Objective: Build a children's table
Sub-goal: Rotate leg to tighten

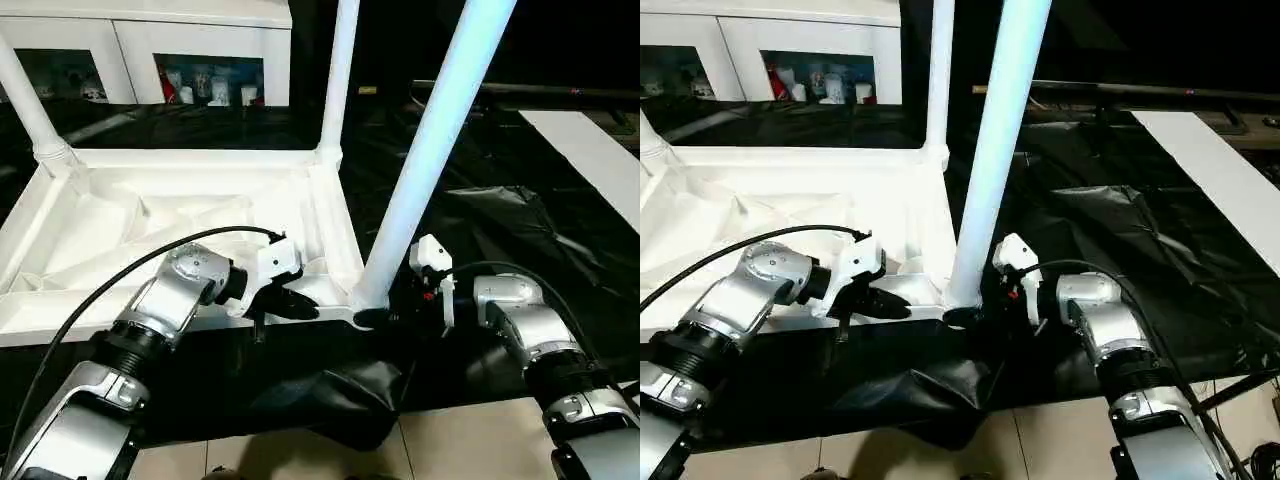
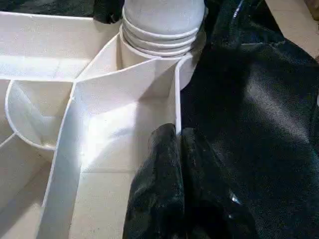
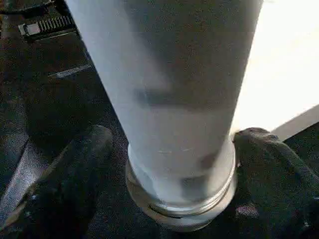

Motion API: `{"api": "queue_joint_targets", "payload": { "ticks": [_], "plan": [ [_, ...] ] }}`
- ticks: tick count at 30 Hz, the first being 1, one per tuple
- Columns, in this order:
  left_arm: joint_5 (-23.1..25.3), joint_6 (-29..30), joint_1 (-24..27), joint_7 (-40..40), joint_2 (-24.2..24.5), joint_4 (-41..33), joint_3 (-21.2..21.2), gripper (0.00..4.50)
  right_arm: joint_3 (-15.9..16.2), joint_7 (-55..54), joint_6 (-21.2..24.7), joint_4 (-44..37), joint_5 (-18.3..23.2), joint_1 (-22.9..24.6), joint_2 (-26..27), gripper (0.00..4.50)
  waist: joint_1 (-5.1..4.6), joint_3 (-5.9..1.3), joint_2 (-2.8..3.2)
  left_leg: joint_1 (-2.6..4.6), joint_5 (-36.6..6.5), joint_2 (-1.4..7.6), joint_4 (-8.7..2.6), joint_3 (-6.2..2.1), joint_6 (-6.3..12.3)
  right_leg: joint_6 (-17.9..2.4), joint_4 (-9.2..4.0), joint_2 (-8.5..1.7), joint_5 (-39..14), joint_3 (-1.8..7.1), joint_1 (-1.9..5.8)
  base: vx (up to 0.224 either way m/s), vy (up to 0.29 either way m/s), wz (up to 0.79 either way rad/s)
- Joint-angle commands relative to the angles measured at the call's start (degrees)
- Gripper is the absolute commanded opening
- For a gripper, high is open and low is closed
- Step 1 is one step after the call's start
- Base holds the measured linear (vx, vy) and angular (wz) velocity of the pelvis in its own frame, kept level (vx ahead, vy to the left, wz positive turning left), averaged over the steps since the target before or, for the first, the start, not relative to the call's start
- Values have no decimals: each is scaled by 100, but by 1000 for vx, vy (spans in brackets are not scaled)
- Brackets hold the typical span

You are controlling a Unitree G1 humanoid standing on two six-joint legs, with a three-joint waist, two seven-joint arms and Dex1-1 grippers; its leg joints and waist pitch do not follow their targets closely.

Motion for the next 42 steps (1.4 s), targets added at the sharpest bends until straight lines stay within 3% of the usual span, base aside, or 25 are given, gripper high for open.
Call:
{"api": "queue_joint_targets", "payload": {
  "ticks": [1,4,7,12,19,21,25,26,27,28,31,34,40,41,42],
  "plan": [
    [-150,44,32,-180,-70,-179,-45,0,-18,7,86,-154,30,34,-45,375,-10,-373,-19,60,-930,50,-369,40,277,-1253,-372,-359,-1150,207,317,0,0,0],
    [-141,67,39,-186,-53,-198,-42,0,-66,40,177,-238,86,58,-28,341,-10,-378,-13,62,-920,55,-371,34,257,-1224,-369,-360,-1168,207,318,0,0,0],
    [-132,74,54,-194,-40,-191,-39,0,-58,76,200,-253,104,68,-45,335,-6,-379,-12,62,-882,52,-368,37,264,-1251,-363,-355,-1085,205,316,0,0,0],
    [-132,133,111,-274,1,-226,-83,0,-54,82,244,-281,105,115,-60,274,-4,-379,-8,63,-890,54,-367,36,258,-1256,-361,-357,-1079,207,322,0,0,0],
    [-33,205,123,-103,-33,-157,-94,0,-106,-328,207,-122,-23,165,23,263,-9,-375,-5,68,-920,51,-369,36,228,-1253,-369,-358,-1138,205,315,0,0,0],
    [44,225,87,143,-135,-36,-69,0,-191,-781,42,143,-128,117,124,262,-28,-358,5,69,-1040,51,-377,36,168,-1216,-394,-362,-1327,208,292,0,0,0],
    [230,339,-120,1195,-595,429,133,0,-532,-2191,-12,689,-199,-19,482,261,-89,-318,-13,107,-1527,22,-399,-1,-42,-941,-499,-364,-2317,188,269,0,0,0],
    [303,458,-312,1896,-901,793,275,0,-711,-3034,56,899,-190,-100,710,261,-112,-315,-9,111,-1608,27,-408,-12,-73,-878,-516,-366,-2464,191,262,0,0,0],
    [317,476,-350,2033,-960,864,302,0,-746,-3200,63,942,-189,-118,754,261,-134,-308,-7,120,-1643,10,-403,-1,-93,-849,-528,-347,-2524,196,236,0,0,0],
    [340,530,-462,2441,-1132,1064,394,0,-847,-3715,62,1070,-188,-179,888,261,-160,-327,-38,126,-1703,-9,-400,-28,-132,-777,-542,-353,-2717,181,253,0,0,0],
    [349,648,-794,3575,-1634,1592,645,0,-1265,-5097,92,1508,73,-455,1392,260,-159,-341,-20,139,-1681,-13,-395,-36,-123,-731,-550,-355,-2684,179,234,0,0,0],
    [403,577,-890,3720,-1822,1772,600,0,-1325,-5433,-154,1756,98,-660,1673,260,-151,-365,-4,116,-1614,-19,-388,-15,-26,-790,-538,-346,-2254,194,238,0,0,0],
    [628,350,-884,3381,-1707,1843,385,0,-1291,-4538,-490,1708,179,-758,1850,260,-126,-370,-16,75,-1384,-8,-399,0,143,-965,-488,-352,-1748,198,299,0,0,0],
    [635,362,-866,3286,-1645,1807,363,0,-1297,-4319,-539,1603,229,-732,1829,315,-120,-371,-13,75,-1358,-5,-400,0,163,-986,-485,-353,-1703,196,310,0,0,0],
    [638,346,-869,3269,-1629,1814,356,0,-1297,-4277,-544,1588,233,-729,1815,315,-116,-374,-14,75,-1345,-5,-397,3,180,-1003,-482,-352,-1671,197,315,0,0,0]
  ]
}}
